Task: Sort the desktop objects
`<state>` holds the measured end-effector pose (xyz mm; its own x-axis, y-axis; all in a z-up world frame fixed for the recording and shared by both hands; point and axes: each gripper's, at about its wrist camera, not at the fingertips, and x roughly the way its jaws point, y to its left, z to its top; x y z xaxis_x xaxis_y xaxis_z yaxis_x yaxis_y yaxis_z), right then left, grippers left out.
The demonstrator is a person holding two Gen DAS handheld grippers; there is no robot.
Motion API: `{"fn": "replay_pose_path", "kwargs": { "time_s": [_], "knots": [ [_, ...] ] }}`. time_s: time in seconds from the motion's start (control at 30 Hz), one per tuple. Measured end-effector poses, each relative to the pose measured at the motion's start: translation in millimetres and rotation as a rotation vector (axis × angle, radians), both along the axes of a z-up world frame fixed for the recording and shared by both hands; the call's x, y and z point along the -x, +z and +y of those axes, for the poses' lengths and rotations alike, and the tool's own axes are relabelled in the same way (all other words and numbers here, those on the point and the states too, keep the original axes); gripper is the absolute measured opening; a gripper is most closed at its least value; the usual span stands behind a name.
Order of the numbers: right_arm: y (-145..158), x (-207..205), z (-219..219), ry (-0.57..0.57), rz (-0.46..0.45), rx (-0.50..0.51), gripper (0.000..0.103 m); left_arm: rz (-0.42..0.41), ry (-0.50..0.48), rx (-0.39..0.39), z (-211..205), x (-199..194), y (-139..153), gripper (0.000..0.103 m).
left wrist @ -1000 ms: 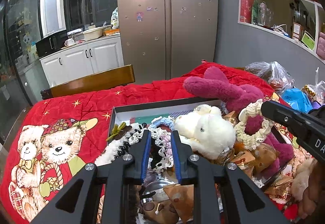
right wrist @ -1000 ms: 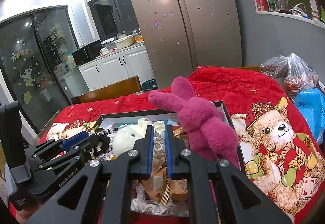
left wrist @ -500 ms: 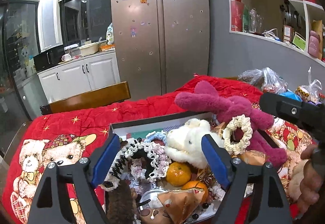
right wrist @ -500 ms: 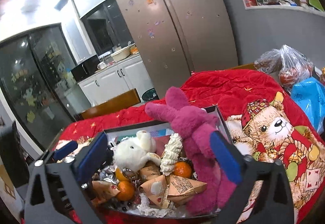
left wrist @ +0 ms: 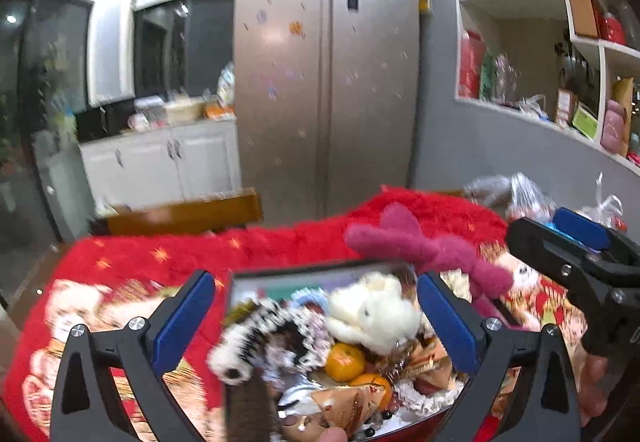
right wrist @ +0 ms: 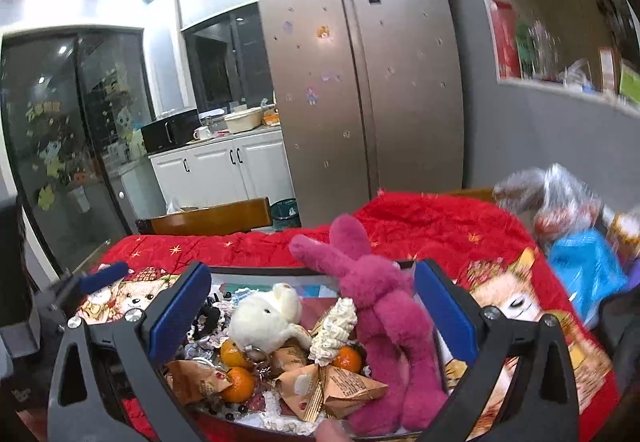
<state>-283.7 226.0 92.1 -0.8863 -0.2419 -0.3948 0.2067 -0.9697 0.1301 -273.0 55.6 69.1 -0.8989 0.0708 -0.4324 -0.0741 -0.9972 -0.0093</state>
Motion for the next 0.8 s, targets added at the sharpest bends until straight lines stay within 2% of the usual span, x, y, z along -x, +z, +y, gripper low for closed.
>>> {"fn": "replay_pose_path", "kwargs": {
  "time_s": [0.07,0.13,0.3,0.37,0.5,0.6,0.7,0.8],
  "knots": [
    [20,-19,1,-0.006,0.043,0.014,0.103,0.04,0.007,0.032,2,-18,21,0.103],
    [42,-44,3,-0.012,0.081,0.033,0.103,0.117,0.039,0.063,3,-48,42,0.103],
    [79,-108,-1,-0.046,0.151,0.026,0.103,0.295,0.089,0.075,-1,-135,79,0.103],
    [89,-140,-3,-0.043,0.195,0.006,0.103,0.291,0.076,0.059,-4,-154,85,0.103],
    [98,-193,-5,-0.053,0.282,-0.023,0.103,0.266,0.033,-0.055,-18,-193,76,0.103],
    [92,-225,-3,-0.08,0.333,-0.037,0.103,0.284,0.05,-0.048,-22,-213,58,0.103],
    [76,-237,-10,-0.121,0.392,-0.103,0.103,0.362,0.064,-0.038,-25,-226,38,0.103],
    [47,-225,-26,-0.191,0.412,-0.223,0.103,0.393,0.022,-0.098,-33,-226,19,0.103]
  ]
}}
